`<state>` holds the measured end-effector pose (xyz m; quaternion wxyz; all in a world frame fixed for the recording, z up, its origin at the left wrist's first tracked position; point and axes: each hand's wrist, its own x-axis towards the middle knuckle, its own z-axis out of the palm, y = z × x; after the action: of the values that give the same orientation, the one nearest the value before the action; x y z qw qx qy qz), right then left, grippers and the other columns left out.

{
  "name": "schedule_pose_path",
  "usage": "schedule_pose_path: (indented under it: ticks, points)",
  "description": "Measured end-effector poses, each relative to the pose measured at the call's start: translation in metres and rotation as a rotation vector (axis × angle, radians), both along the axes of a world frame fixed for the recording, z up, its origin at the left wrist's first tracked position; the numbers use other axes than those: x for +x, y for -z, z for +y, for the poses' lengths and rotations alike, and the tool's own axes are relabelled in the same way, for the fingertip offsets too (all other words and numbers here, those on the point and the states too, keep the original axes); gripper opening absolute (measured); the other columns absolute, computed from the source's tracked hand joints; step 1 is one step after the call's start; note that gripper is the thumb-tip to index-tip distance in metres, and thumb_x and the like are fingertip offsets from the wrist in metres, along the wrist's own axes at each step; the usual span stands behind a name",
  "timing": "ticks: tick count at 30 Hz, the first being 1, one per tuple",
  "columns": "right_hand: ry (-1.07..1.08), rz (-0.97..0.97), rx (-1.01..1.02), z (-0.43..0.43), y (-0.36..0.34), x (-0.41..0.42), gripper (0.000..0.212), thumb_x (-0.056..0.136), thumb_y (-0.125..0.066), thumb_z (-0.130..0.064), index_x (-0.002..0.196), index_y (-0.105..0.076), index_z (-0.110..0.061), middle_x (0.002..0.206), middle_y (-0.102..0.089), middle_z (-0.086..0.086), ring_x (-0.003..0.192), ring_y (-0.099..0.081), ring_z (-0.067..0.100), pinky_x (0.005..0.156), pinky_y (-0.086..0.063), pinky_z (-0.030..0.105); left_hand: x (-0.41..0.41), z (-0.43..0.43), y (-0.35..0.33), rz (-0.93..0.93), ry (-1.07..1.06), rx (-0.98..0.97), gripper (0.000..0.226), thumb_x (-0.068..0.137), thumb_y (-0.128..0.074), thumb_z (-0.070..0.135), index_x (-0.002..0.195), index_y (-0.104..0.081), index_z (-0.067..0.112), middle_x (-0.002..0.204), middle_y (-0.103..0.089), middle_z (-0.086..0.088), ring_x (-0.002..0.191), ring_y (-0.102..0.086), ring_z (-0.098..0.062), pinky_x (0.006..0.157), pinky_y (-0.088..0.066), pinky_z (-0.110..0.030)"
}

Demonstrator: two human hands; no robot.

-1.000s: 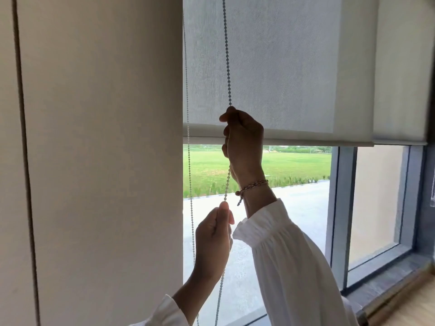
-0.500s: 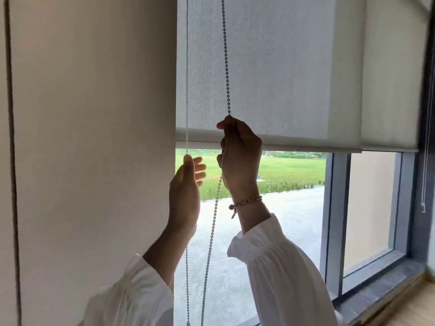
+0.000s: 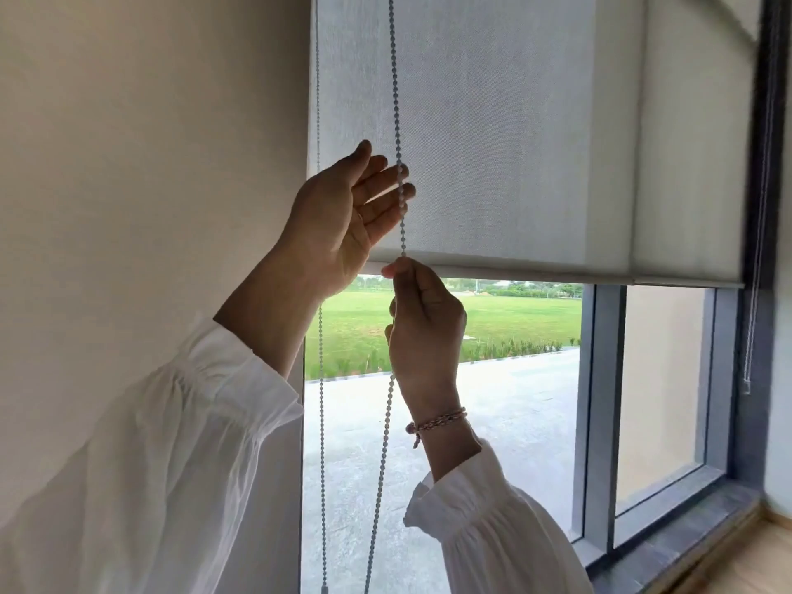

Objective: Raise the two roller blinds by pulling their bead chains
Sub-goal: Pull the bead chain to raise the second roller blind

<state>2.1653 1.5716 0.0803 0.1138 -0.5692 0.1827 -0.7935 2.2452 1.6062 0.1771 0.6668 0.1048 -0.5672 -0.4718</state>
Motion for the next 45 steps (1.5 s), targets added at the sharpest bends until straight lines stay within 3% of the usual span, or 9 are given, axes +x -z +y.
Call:
schedule_pose_path:
  ticks: [2, 4, 6, 9, 12, 17, 28, 36, 45]
  points:
    - [0.017, 0.005, -0.022, 0.002, 0.001, 0.003, 0.024, 0.086, -0.047, -0.026, 0.080, -0.067, -0.013, 0.041, -0.047, -0.018, 0.040, -0.030, 0.008, 0.048, -0.030, 0.029, -0.003, 0.001, -0.009, -0.033, 0.042, 0.010, 0.028, 0.094, -0.043, 0.031, 0.102, -0.056, 0.007, 0.086, -0.068, -0.004, 0.069, -0.064, -0.013, 0.059, -0.053, -0.021]
    - [0.056, 0.023, -0.058, 0.003, 0.001, 0.006, 0.025, 0.086, -0.046, -0.028, 0.081, -0.067, -0.014, 0.041, -0.047, -0.017, 0.041, -0.031, 0.010, 0.045, -0.031, 0.028, -0.007, -0.002, -0.013, -0.042, 0.067, 0.021, 0.029, 0.094, -0.042, 0.032, 0.094, -0.059, 0.009, 0.058, -0.055, 0.005, 0.045, -0.045, -0.004, 0.041, -0.034, -0.015]
    - [0.088, 0.047, -0.085, 0.004, 0.001, 0.011, 0.027, 0.087, -0.046, -0.029, 0.082, -0.068, -0.014, 0.042, -0.046, -0.017, 0.041, -0.031, 0.008, 0.044, -0.029, 0.024, -0.010, -0.007, -0.014, 0.036, 0.095, 0.034, 0.031, 0.095, -0.042, 0.031, 0.087, -0.063, 0.010, 0.042, -0.035, 0.010, 0.034, -0.026, -0.003, 0.032, -0.021, -0.013]
    - [0.119, 0.061, -0.128, 0.003, 0.001, 0.014, 0.035, 0.086, -0.042, -0.034, 0.084, -0.068, -0.012, 0.043, -0.046, -0.016, 0.043, -0.030, 0.009, 0.043, -0.025, 0.019, -0.010, -0.011, -0.012, 0.129, 0.139, 0.025, 0.033, 0.096, -0.041, 0.028, 0.072, -0.057, 0.012, 0.034, -0.025, 0.010, 0.026, -0.020, -0.005, 0.025, -0.017, -0.013]
    - [0.135, 0.070, -0.155, 0.003, 0.001, 0.014, 0.036, 0.086, -0.041, -0.034, 0.084, -0.069, -0.010, 0.046, -0.048, -0.020, 0.043, -0.031, 0.008, 0.044, -0.023, 0.014, -0.010, -0.011, -0.012, 0.151, 0.144, 0.014, 0.034, 0.096, -0.041, 0.028, 0.067, -0.050, 0.014, 0.032, -0.023, 0.009, 0.025, -0.019, -0.006, 0.024, -0.017, -0.013]
    - [0.126, 0.066, -0.171, 0.006, 0.006, 0.012, 0.036, 0.086, -0.042, -0.033, 0.084, -0.069, -0.009, 0.041, -0.037, -0.011, 0.044, -0.029, 0.010, 0.043, -0.023, 0.017, -0.013, -0.007, -0.010, 0.172, 0.122, -0.005, 0.037, 0.097, -0.039, 0.028, 0.063, -0.047, 0.015, 0.033, -0.022, 0.011, 0.025, -0.017, -0.005, 0.023, -0.016, -0.014]
    - [0.122, 0.099, -0.152, 0.003, 0.025, 0.007, 0.029, 0.089, -0.043, -0.028, 0.084, -0.067, -0.011, 0.047, -0.046, -0.017, 0.043, -0.028, 0.007, 0.044, -0.022, 0.011, -0.014, -0.013, 0.011, 0.198, 0.111, -0.007, 0.037, 0.098, -0.037, 0.026, 0.063, -0.046, 0.016, 0.031, -0.022, 0.010, 0.024, -0.017, -0.005, 0.023, -0.015, -0.013]
    - [0.127, 0.101, -0.138, 0.005, 0.023, 0.010, 0.032, 0.089, -0.042, -0.030, 0.083, -0.066, -0.010, 0.044, -0.032, -0.008, 0.044, -0.026, 0.011, 0.041, -0.021, 0.018, -0.012, -0.014, 0.008, 0.195, 0.107, 0.000, 0.036, 0.097, -0.038, 0.026, 0.063, -0.046, 0.016, 0.031, -0.021, 0.010, 0.024, -0.017, -0.006, 0.024, -0.015, -0.013]
    - [0.120, 0.104, -0.103, -0.002, 0.021, 0.005, 0.030, 0.089, -0.042, -0.031, 0.084, -0.067, -0.014, 0.044, -0.035, -0.009, 0.045, -0.030, 0.011, 0.042, -0.023, 0.020, -0.019, -0.019, 0.008, 0.215, 0.050, 0.004, 0.037, 0.097, -0.039, 0.026, 0.063, -0.048, 0.015, 0.033, -0.022, 0.010, 0.026, -0.016, -0.006, 0.025, -0.015, -0.014]
